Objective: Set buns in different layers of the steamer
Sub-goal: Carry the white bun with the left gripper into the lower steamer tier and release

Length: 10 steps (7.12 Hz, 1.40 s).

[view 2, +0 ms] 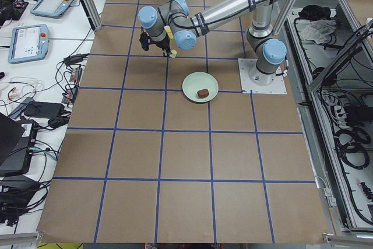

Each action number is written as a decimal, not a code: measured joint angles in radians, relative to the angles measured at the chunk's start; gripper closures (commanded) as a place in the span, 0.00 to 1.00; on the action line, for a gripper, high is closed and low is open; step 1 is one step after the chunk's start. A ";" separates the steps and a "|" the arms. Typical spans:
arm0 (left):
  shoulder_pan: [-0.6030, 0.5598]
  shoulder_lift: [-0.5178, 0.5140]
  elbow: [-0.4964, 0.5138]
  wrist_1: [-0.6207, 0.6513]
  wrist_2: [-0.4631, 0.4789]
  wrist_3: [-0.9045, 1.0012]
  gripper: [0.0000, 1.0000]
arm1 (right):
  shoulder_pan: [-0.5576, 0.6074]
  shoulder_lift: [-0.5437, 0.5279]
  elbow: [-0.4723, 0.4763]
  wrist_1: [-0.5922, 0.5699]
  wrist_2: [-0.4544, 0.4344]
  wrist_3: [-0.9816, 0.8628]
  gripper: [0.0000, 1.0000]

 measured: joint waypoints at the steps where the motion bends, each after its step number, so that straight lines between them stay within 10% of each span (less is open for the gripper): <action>1: -0.043 0.000 0.000 0.043 -0.059 -0.091 1.00 | 0.000 0.000 0.000 0.000 0.000 0.000 1.00; 9: -0.300 -0.095 -0.012 0.323 -0.368 -0.449 1.00 | 0.000 0.000 0.000 0.007 0.001 0.001 1.00; 10: -0.319 -0.118 -0.012 0.338 -0.381 -0.477 0.73 | 0.000 0.000 0.000 0.007 0.001 0.001 1.00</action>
